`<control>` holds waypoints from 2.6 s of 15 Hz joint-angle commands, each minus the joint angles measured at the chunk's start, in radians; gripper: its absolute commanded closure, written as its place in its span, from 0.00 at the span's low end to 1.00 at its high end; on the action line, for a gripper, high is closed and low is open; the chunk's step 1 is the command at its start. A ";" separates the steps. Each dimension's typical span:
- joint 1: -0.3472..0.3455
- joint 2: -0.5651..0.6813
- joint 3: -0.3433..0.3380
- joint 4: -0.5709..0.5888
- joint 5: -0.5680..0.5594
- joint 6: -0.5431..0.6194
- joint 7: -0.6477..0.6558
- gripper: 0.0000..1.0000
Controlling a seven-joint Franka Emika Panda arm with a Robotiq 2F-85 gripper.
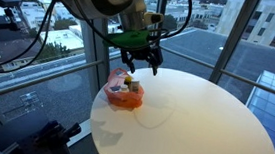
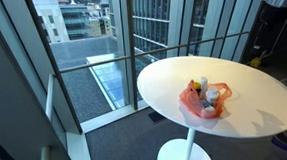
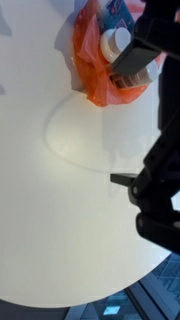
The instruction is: Remove the white bottle from the plastic bag
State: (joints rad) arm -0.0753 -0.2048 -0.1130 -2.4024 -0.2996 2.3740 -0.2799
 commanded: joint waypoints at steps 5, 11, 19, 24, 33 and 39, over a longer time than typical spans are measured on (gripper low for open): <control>0.042 0.199 0.034 0.149 0.156 0.109 -0.037 0.00; 0.040 0.226 0.056 0.145 0.204 0.116 -0.026 0.00; 0.050 0.269 0.077 0.158 0.263 0.143 -0.105 0.00; 0.035 0.348 0.114 0.173 0.368 0.184 -0.232 0.00; -0.024 0.469 0.157 0.238 0.464 0.185 -0.389 0.00; -0.021 0.519 0.182 0.287 0.436 0.183 -0.381 0.00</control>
State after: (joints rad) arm -0.0829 0.2824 0.0501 -2.1575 0.1481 2.5596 -0.6447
